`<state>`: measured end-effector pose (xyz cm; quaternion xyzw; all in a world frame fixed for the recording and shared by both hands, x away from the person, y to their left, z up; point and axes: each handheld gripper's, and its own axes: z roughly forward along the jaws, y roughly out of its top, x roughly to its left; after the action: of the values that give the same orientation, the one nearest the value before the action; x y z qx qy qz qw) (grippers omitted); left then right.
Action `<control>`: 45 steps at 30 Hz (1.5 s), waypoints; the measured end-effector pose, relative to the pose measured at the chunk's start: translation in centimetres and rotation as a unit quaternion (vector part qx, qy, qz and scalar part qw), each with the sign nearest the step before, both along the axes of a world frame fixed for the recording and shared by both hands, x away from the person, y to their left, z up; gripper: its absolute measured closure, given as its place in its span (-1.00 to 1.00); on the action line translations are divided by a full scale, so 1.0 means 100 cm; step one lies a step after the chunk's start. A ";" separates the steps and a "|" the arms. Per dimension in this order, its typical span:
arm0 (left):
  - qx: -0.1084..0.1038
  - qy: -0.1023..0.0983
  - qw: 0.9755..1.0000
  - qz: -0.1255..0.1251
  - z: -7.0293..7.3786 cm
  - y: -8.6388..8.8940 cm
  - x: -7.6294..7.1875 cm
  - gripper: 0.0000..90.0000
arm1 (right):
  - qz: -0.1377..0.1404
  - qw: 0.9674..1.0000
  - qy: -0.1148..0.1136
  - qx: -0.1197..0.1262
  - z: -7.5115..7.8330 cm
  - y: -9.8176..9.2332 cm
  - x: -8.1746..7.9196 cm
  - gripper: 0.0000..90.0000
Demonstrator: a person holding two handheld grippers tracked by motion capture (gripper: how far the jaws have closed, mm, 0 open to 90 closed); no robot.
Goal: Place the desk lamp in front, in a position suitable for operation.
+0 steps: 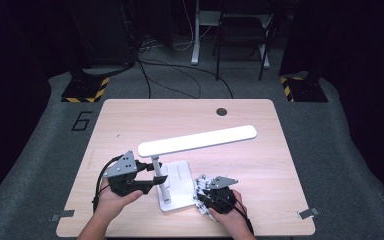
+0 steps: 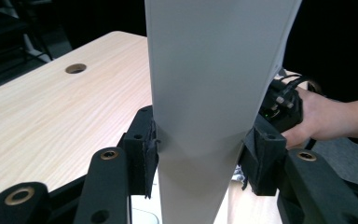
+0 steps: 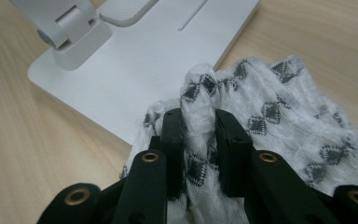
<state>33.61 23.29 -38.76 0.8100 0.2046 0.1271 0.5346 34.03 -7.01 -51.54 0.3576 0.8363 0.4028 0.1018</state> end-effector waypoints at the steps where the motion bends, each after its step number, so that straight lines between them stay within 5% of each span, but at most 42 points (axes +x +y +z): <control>1: -0.001 0.002 1.000 0.007 0.000 -0.001 0.001 0.17 | -0.010 1.000 -0.011 -0.001 0.003 -0.002 0.001 0.65; 7: -0.006 -0.002 1.000 0.022 -0.001 -0.002 0.006 0.17 | -0.015 0.999 -0.015 0.028 0.005 -0.010 0.001 0.65; 14: -0.014 0.000 0.999 0.032 -0.003 -0.005 0.017 0.17 | 0.024 1.000 -0.005 -0.004 -0.002 0.006 -0.003 0.64; 23: -0.016 -0.007 0.999 0.038 -0.004 -0.005 0.016 0.17 | 0.032 0.999 0.000 -0.017 -0.001 0.021 -0.007 0.65; 29: -0.016 -0.006 0.999 0.038 -0.004 -0.005 0.016 0.17 | 0.078 0.996 -0.016 -0.038 -0.002 0.045 -0.015 0.65; 33: -0.018 -0.003 0.999 0.037 -0.005 -0.005 0.016 0.17 | 0.096 0.995 -0.009 -0.028 -0.002 0.060 -0.015 0.66; 34: -0.021 0.004 0.999 0.038 -0.005 -0.005 0.016 0.17 | 0.121 0.992 -0.016 -0.037 -0.001 0.070 -0.016 0.66; 40: -0.021 0.004 0.999 0.035 -0.005 -0.004 0.016 0.17 | 0.152 0.988 -0.024 -0.027 -0.002 0.096 -0.020 0.66; 45: -0.023 0.003 0.999 0.034 -0.005 -0.004 0.016 0.17 | 0.157 0.987 -0.030 -0.035 -0.002 0.097 -0.022 0.66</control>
<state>35.20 22.92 -39.28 0.7907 0.2369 0.1382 0.5474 31.85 2.71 -51.74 0.2062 0.8923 0.3945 0.0751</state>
